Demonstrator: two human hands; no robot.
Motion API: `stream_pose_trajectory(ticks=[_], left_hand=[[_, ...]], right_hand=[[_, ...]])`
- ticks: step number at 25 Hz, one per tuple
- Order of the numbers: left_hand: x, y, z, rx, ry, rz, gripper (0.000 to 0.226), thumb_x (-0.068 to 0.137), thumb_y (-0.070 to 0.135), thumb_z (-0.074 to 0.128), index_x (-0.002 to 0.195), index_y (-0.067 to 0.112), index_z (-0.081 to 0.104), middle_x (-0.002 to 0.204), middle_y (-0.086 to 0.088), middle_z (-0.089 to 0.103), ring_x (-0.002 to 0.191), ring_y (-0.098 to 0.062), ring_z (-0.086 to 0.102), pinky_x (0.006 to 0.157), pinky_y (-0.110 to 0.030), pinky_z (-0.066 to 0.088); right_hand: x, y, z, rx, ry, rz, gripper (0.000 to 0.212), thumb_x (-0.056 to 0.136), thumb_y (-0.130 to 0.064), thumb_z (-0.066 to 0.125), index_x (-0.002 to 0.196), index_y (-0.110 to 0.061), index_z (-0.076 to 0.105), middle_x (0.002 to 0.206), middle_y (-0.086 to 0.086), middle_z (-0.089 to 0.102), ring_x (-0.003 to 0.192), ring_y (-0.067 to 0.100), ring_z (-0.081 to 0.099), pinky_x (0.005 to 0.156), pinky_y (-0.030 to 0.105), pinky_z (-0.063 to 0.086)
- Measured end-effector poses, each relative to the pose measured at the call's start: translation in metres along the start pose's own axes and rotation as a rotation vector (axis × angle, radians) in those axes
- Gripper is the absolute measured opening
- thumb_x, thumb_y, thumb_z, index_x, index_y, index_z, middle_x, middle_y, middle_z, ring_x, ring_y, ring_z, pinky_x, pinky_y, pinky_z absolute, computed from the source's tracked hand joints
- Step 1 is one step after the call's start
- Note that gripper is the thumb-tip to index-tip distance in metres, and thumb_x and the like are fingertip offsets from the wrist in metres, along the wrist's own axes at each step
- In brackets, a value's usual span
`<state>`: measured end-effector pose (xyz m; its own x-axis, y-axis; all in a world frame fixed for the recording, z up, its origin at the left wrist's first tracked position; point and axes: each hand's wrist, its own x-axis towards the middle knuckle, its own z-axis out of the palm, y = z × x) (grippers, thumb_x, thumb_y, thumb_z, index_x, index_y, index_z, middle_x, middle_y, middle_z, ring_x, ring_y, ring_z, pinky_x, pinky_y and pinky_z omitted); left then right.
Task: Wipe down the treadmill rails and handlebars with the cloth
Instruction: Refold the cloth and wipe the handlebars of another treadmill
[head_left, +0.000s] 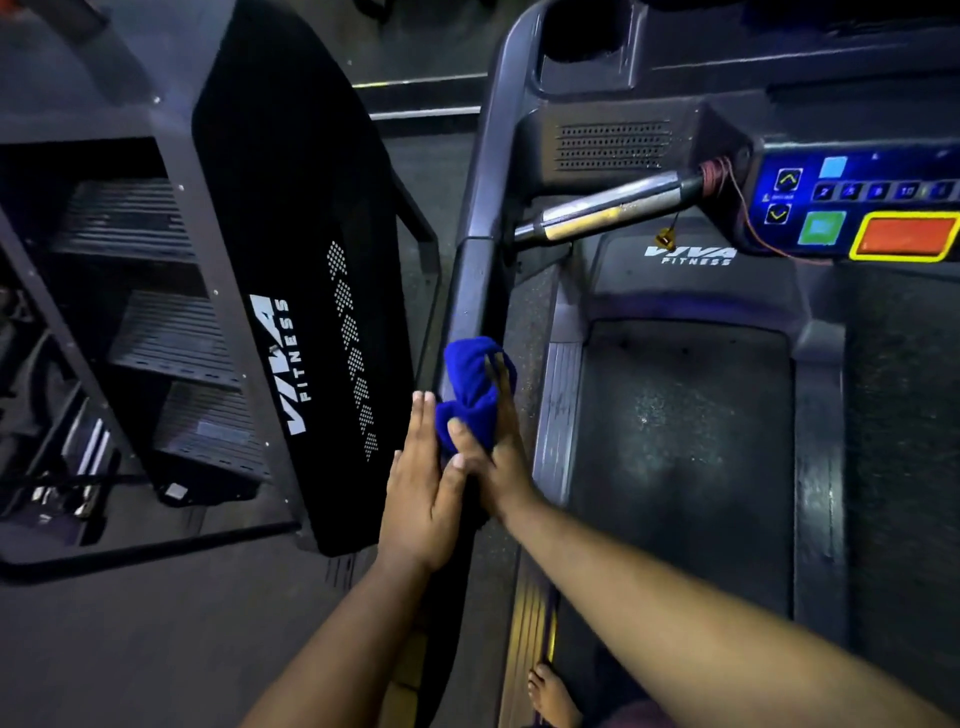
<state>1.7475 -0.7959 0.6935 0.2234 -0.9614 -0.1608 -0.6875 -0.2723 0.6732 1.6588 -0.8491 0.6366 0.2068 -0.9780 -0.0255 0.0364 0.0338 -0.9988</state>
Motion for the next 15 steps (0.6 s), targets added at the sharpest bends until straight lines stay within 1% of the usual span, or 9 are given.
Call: stream_pose_trajectory(ticks=[2, 3, 6, 8, 9, 12, 13, 14, 15], left_hand=[[-0.001, 0.000, 0.000, 0.021, -0.009, 0.006, 0.073, 0.097, 0.067, 0.021, 0.157, 0.027, 0.008, 0.167, 0.007, 0.006, 0.153, -0.008, 0.006, 0.121, -0.058, 0.019], [-0.001, 0.000, 0.000, 0.035, -0.011, 0.006, 0.074, 0.097, 0.067, 0.020, 0.157, 0.026, 0.008, 0.167, 0.006, 0.006, 0.153, -0.008, 0.006, 0.121, -0.058, 0.019], [-0.003, 0.006, 0.000, 0.066, -0.019, 0.002, 0.072, 0.097, 0.066, 0.018, 0.157, 0.029, 0.004, 0.167, 0.007, 0.004, 0.153, -0.006, 0.004, 0.121, -0.057, 0.019], [-0.003, 0.008, 0.000, 0.052, -0.019, -0.009, 0.074, 0.096, 0.068, 0.018, 0.156, 0.029, 0.001, 0.166, 0.010, 0.003, 0.152, -0.004, 0.004, 0.121, -0.057, 0.019], [-0.002, 0.008, -0.001, 0.026, -0.016, -0.019, 0.077, 0.095, 0.069, 0.019, 0.156, 0.027, 0.000, 0.166, 0.010, 0.003, 0.152, -0.004, 0.005, 0.121, -0.057, 0.020], [-0.001, 0.003, -0.002, -0.055, -0.011, -0.038, 0.084, 0.093, 0.072, 0.022, 0.156, 0.022, -0.002, 0.166, 0.008, 0.004, 0.152, -0.005, 0.009, 0.121, -0.056, 0.020], [-0.001, 0.002, -0.003, -0.059, -0.011, -0.031, 0.085, 0.092, 0.072, 0.022, 0.156, 0.023, -0.004, 0.166, 0.008, 0.003, 0.152, -0.004, 0.008, 0.121, -0.055, 0.020], [-0.001, 0.002, -0.003, -0.060, -0.014, -0.026, 0.086, 0.092, 0.072, 0.022, 0.157, 0.023, -0.004, 0.166, 0.008, 0.002, 0.152, -0.004, 0.007, 0.121, -0.055, 0.020], [0.001, 0.001, -0.003, -0.066, -0.024, -0.031, 0.086, 0.092, 0.072, 0.022, 0.157, 0.022, -0.004, 0.167, 0.008, 0.000, 0.152, -0.003, 0.005, 0.121, -0.054, 0.019]], right_hand=[[0.044, 0.003, -0.011, -0.138, -0.028, -0.136, 0.072, 0.091, -0.048, 0.058, 0.153, -0.025, 0.029, 0.164, 0.017, 0.012, 0.153, 0.030, 0.011, 0.122, 0.053, 0.018], [0.075, 0.000, -0.017, -0.224, -0.039, -0.164, 0.070, 0.090, -0.043, 0.060, 0.151, -0.020, 0.034, 0.164, 0.018, 0.009, 0.153, 0.032, 0.010, 0.121, 0.053, 0.020], [0.148, -0.020, -0.034, -0.454, -0.027, -0.144, 0.065, 0.089, -0.041, 0.060, 0.147, -0.021, 0.043, 0.165, 0.015, 0.010, 0.151, 0.036, 0.013, 0.118, 0.053, 0.025], [0.141, -0.029, -0.031, -0.570, -0.011, -0.126, 0.059, 0.087, -0.042, 0.059, 0.141, -0.021, 0.051, 0.163, 0.014, 0.018, 0.150, 0.039, 0.016, 0.115, 0.056, 0.029], [0.123, -0.032, -0.027, -0.653, -0.033, -0.172, 0.056, 0.084, -0.046, 0.057, 0.135, -0.021, 0.056, 0.162, 0.012, 0.024, 0.149, 0.038, 0.017, 0.113, 0.059, 0.031], [0.070, -0.035, -0.019, -0.890, -0.277, -0.362, 0.053, 0.076, -0.057, 0.052, 0.115, -0.024, 0.067, 0.151, 0.001, 0.045, 0.149, 0.028, 0.021, 0.108, 0.066, 0.031], [0.082, -0.039, -0.023, -0.918, -0.310, -0.404, 0.055, 0.076, -0.059, 0.050, 0.115, -0.025, 0.067, 0.150, -0.001, 0.046, 0.150, 0.025, 0.021, 0.109, 0.068, 0.028], [0.104, -0.043, -0.027, -0.940, -0.292, -0.403, 0.057, 0.077, -0.060, 0.049, 0.120, -0.026, 0.066, 0.152, -0.001, 0.043, 0.151, 0.024, 0.019, 0.110, 0.069, 0.025], [0.128, -0.045, -0.028, -0.970, -0.259, -0.350, 0.060, 0.079, -0.059, 0.050, 0.129, -0.028, 0.061, 0.157, -0.001, 0.036, 0.152, 0.024, 0.014, 0.112, 0.069, 0.022]])
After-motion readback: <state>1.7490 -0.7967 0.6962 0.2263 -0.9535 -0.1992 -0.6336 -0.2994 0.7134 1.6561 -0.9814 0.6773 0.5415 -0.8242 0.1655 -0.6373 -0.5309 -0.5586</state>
